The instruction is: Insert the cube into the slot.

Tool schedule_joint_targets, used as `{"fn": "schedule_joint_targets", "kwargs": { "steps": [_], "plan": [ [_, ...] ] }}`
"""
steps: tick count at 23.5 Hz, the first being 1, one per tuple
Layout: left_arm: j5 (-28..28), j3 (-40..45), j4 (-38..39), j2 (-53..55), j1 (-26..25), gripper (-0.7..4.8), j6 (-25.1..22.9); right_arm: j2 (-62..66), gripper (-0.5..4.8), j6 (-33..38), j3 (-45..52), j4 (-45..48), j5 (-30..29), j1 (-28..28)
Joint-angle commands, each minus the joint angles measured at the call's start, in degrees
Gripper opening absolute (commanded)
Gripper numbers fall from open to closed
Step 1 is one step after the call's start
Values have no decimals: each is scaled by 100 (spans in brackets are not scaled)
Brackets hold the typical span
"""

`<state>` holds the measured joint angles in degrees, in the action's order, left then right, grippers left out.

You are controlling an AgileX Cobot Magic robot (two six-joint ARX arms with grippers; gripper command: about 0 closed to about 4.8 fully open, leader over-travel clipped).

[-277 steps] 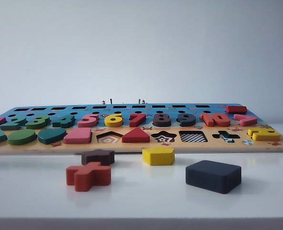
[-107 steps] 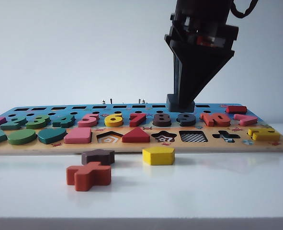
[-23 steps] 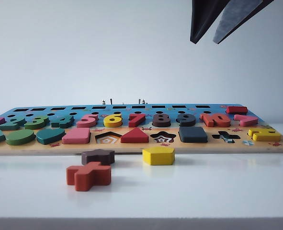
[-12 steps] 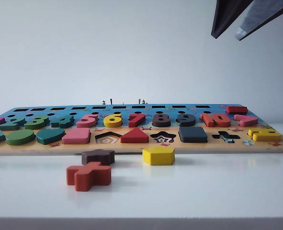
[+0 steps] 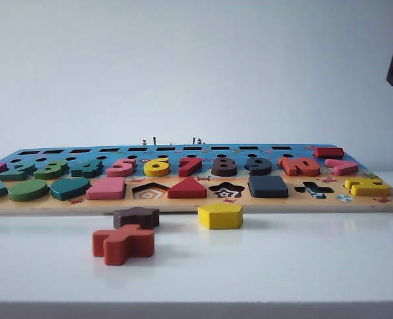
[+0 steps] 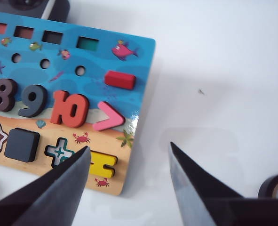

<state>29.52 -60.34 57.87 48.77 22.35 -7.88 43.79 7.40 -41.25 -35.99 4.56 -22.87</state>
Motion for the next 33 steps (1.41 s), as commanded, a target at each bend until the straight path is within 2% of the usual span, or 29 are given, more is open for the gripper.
{"fn": "schedule_joint_targets", "kwargs": {
  "steps": [1,6,10,17,21,25,26,28,30,33],
  "plan": [
    [42,57,-214,-57,-4,20,-24,-490,301,203,398,413,-754,520],
    [-7,341,-511,-205,-4,20,-26,-1320,301,201,997,970,-1403,1189],
    [-33,527,-662,-328,-7,20,-37,-1858,301,203,1403,1303,-1510,1541],
    [-105,713,-885,-463,-9,20,-94,-2492,301,363,1989,1692,-1530,1681],
    [-142,800,-1049,-522,-7,20,-138,-2957,290,520,2428,2247,-1519,1698],
    [-262,802,-1161,-540,-11,20,-173,-3353,176,514,2815,2649,-1504,1926],
    [-330,804,-1259,-557,-13,20,-173,-3486,108,496,2900,2658,-1502,1987],
    [-365,807,-1338,-603,-52,20,-170,-3617,72,476,2962,2653,-1502,2028],
    [-365,809,-1353,-658,-142,20,-170,-3742,8,424,3001,2658,-1502,2039],
    [-365,820,-1362,-706,-267,20,-168,-3882,-8,247,3025,2660,-1491,2044]
  ]
}}
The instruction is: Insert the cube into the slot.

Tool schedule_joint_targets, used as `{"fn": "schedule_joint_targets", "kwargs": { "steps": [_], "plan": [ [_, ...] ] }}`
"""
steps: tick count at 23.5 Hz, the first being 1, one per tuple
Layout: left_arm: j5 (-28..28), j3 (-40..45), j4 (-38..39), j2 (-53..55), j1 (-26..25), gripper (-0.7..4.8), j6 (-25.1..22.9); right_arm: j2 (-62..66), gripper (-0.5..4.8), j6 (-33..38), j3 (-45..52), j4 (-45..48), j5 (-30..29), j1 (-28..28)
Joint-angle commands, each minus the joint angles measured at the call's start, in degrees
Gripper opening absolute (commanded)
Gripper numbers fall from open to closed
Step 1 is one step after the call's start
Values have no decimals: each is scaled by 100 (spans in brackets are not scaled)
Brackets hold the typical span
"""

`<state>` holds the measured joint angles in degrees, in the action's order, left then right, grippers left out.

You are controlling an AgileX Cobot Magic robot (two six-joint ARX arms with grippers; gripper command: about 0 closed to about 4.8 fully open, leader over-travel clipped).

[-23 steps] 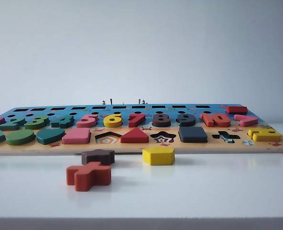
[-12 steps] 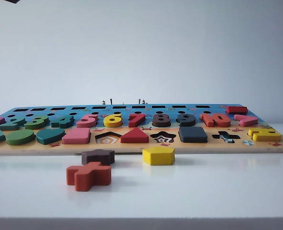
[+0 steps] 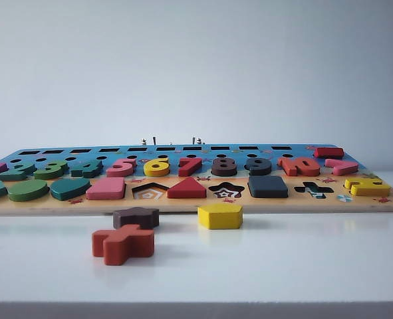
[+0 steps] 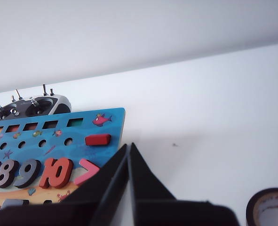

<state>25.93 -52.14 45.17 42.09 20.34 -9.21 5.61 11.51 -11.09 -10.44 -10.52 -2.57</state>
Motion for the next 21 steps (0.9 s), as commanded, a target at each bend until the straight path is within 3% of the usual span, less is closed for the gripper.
{"fn": "schedule_joint_targets", "kwargs": {
  "steps": [1,10,18,21],
  "plan": [
    [-7,35,-140,-76,-111,20,-26,-98,-8,-205,9,105,44,15],
    [-210,675,-820,-590,-614,20,-15,-227,-9,-715,109,153,90,22],
    [-1414,2450,-2015,-1971,-885,20,-15,-544,-9,-859,476,363,208,214],
    [-1593,2850,-2146,-2350,-962,20,-17,-544,-9,-857,562,422,208,221]
  ]
}}
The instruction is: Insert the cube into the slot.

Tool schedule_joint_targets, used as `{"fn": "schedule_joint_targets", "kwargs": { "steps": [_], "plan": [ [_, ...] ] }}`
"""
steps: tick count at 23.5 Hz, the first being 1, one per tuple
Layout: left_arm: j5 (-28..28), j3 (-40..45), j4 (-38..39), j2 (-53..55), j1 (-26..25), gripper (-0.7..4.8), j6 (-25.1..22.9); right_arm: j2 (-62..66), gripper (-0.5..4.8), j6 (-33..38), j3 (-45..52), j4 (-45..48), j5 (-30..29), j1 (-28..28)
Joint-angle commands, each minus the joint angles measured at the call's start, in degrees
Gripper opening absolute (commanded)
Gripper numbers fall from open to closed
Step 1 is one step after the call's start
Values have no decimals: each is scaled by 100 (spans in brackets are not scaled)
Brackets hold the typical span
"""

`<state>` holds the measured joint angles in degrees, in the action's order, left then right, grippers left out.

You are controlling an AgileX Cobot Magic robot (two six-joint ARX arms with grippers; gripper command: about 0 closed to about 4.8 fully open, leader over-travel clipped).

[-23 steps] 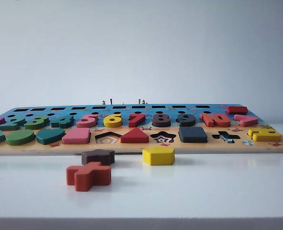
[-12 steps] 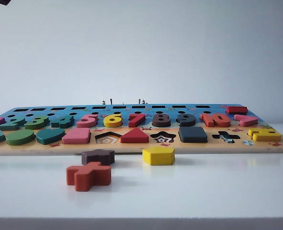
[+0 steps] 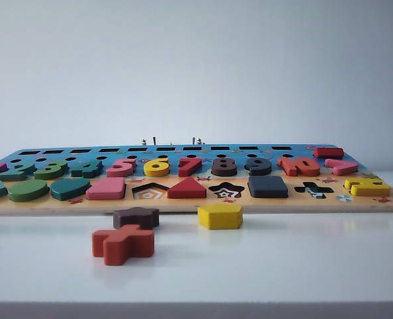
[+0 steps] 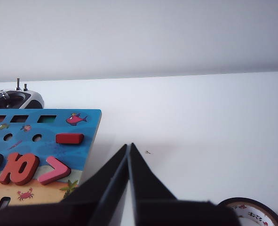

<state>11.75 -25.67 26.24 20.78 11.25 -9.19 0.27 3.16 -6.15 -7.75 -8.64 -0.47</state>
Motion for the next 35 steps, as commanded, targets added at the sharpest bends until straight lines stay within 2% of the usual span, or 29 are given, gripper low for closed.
{"fn": "schedule_joint_targets", "kwargs": {
  "steps": [1,18,21,35],
  "plan": [
    [-203,330,-286,-348,-76,20,-20,-11,-9,-22,98,155,22,11],
    [-1552,1799,-887,-1746,-258,20,-17,-11,-9,-22,446,522,24,9],
    [-1639,1930,-881,-1897,-278,20,-4,-11,-9,-24,570,817,-81,7],
    [-1808,2393,-1174,-2072,-282,20,20,-11,-3,-24,568,920,-2,4]
  ]
}}
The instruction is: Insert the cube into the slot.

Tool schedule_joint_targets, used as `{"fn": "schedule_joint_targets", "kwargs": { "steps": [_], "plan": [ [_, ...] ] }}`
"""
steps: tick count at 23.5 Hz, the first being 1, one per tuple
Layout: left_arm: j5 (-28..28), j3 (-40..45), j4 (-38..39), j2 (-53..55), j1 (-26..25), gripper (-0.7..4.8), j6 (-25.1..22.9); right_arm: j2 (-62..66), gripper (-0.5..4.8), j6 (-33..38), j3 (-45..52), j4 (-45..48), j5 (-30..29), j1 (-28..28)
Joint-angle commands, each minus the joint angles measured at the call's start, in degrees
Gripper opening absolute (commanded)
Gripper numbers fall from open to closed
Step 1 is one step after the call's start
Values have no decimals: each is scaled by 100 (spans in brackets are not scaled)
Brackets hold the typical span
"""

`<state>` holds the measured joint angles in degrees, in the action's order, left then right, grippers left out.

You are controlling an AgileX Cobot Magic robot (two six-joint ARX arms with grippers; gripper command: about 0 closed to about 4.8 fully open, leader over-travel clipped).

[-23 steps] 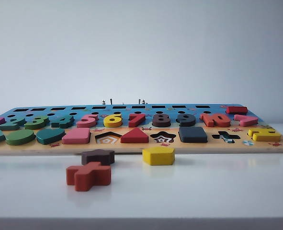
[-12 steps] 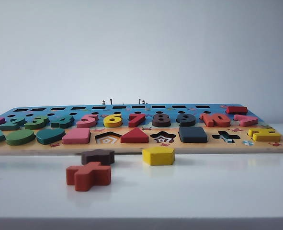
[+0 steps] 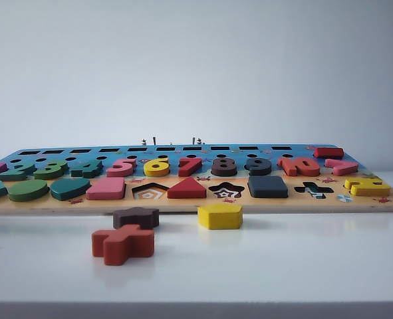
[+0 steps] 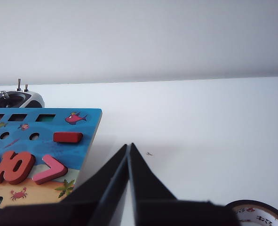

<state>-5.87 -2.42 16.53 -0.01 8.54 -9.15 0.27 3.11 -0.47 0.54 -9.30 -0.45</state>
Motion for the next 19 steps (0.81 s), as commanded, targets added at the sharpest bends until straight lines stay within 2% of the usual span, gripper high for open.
{"fn": "schedule_joint_targets", "kwargs": {
  "steps": [1,9,12,19],
  "plan": [
    [-46,105,-219,7,-11,20,15,-11,-3,-20,0,79,101,2],
    [-44,184,-466,4,-4,20,-7,-11,-3,-17,0,55,138,-2],
    [-48,184,-925,7,-4,20,-201,-11,-3,-17,0,55,138,-2],
    [-85,186,-1751,9,-4,20,-179,-11,-3,-17,0,55,138,-2]
  ]
}}
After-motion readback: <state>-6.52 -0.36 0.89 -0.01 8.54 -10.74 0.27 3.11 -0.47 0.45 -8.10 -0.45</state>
